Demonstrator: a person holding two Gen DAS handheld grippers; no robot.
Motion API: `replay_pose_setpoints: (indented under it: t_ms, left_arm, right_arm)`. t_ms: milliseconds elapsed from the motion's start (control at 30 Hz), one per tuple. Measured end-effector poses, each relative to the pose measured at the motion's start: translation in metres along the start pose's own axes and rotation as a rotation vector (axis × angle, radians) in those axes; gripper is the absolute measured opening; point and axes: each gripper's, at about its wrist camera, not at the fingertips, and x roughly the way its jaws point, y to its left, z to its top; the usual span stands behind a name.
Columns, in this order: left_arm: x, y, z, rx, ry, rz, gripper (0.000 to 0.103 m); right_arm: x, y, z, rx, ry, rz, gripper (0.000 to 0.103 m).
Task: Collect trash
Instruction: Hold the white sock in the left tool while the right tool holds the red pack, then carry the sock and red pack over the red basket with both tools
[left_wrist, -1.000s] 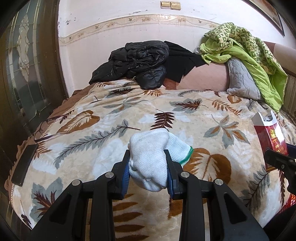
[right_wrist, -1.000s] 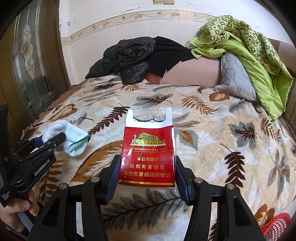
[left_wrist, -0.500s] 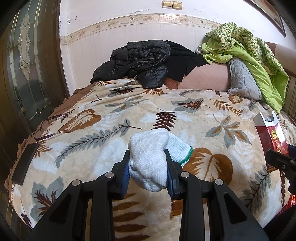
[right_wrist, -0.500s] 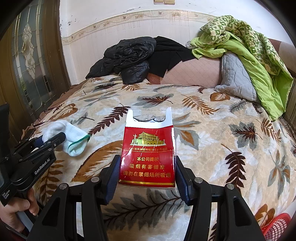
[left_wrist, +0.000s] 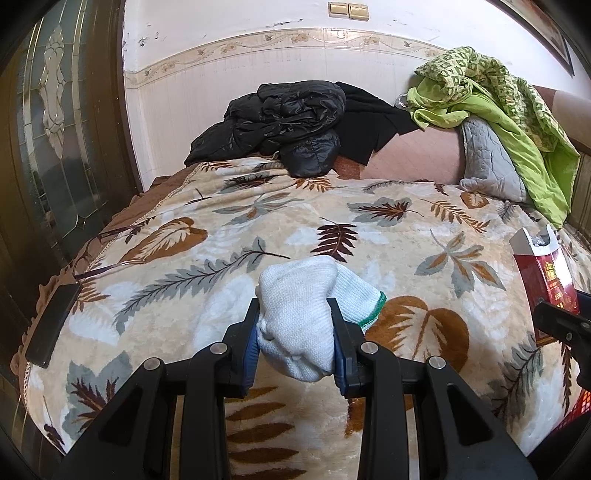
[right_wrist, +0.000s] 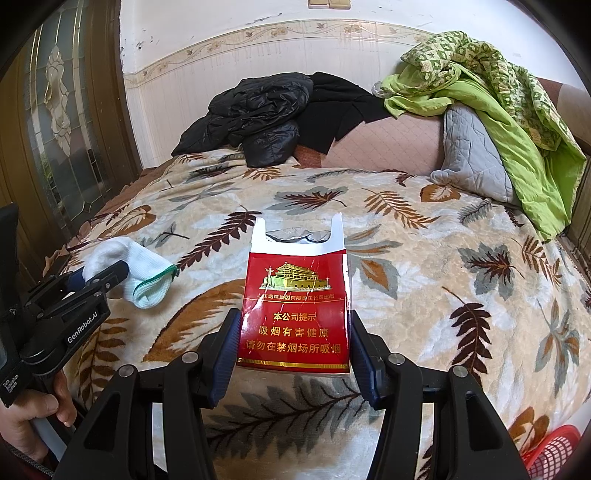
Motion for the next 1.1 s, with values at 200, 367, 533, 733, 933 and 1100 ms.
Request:
replay_pose_setpoints:
  t_ms: [200,367,533,733,933,1100]
  left_arm:
    - [-0.003,-0.002,0.0,-0.017,-0.001,-0.037,0.031]
    - [-0.012,-0.013,0.001,-0.016,-0.01,-0.151,0.031]
    - [-0.03,-0.05,0.005,0.043,-0.012,-0.309,0.031]
    - [-0.068,-0.116,0.013,0.126,0.006,-0.555,0.031]
    - [-0.106,-0.203,0.013,0.242,0.082,-0.813,0.031]
    - [-0.123,-0.279,-0.003,0.319,0.217,-0.99,0.031]
  right_arm:
    - [-0.001,0.0,0.001,0.004,-0.001,0.002,0.059]
    - [-0.019,-0.019,-0.001,0.088,-0.011,0.022,0.059]
    - [-0.061,-0.054,-0.013,0.181,-0.025,0.011,0.059]
    - [-0.13,-0.116,-0.047,0.297,-0.034,-0.096,0.059]
    - [-0.205,-0.193,-0.099,0.476,-0.05,-0.258,0.059]
    - [-0.24,-0.234,-0.139,0.593,-0.051,-0.339,0.059]
